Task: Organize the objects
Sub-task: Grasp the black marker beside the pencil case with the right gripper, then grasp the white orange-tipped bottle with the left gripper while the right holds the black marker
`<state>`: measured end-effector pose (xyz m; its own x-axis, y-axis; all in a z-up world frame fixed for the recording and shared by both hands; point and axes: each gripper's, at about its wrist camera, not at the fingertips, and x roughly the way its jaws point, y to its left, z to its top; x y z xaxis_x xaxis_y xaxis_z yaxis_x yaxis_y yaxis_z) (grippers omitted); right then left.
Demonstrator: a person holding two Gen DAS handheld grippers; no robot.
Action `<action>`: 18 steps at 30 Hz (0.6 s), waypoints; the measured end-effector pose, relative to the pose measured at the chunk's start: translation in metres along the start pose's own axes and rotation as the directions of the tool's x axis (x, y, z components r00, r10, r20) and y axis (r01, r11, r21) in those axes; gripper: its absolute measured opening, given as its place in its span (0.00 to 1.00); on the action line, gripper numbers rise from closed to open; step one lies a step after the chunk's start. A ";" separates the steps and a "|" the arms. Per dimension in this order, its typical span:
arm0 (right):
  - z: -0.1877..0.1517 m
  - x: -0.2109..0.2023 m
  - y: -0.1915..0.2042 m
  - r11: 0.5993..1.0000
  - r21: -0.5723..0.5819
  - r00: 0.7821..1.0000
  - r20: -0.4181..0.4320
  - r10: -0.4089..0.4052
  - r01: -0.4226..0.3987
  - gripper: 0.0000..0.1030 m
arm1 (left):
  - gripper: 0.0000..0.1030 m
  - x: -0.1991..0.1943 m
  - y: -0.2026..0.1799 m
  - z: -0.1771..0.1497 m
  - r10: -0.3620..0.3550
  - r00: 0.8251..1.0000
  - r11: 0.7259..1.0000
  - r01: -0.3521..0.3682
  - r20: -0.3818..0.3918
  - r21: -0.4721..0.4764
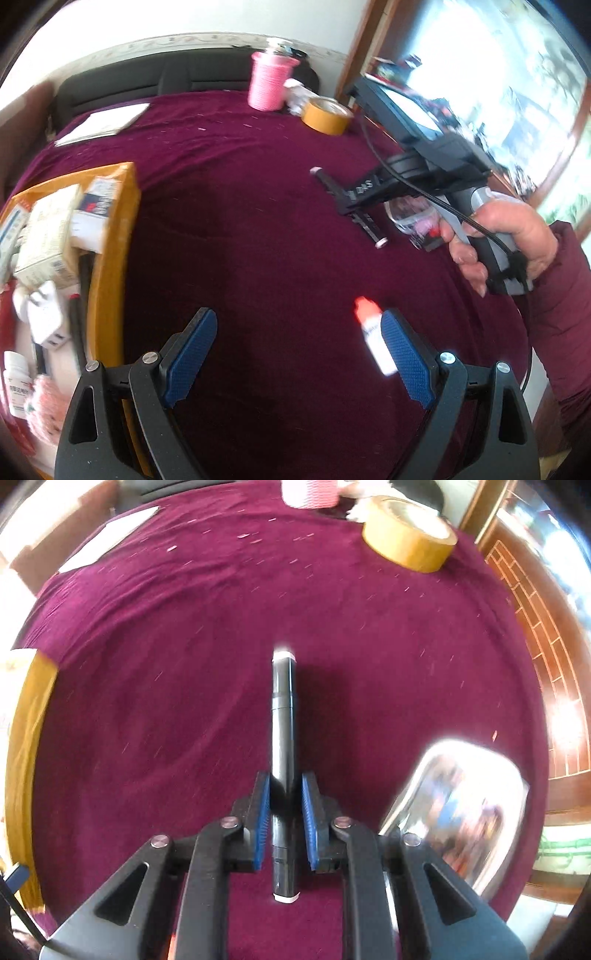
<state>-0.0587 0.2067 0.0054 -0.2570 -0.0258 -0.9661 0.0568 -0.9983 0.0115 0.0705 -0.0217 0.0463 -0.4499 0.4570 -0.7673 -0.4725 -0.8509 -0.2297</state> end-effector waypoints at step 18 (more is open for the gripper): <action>-0.114 -0.032 -0.036 0.986 0.102 0.990 0.053 0.128 -0.133 0.13 | 0.22 0.058 -0.072 -0.011 0.021 0.994 0.994 -0.009 -0.110 0.112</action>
<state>0.0578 0.2493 0.0063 -0.2986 -0.1562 -0.9415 -0.0081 -0.9861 0.1662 0.0872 0.0634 0.0115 -0.3736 0.4075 -0.8333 -0.5507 -0.8203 -0.1543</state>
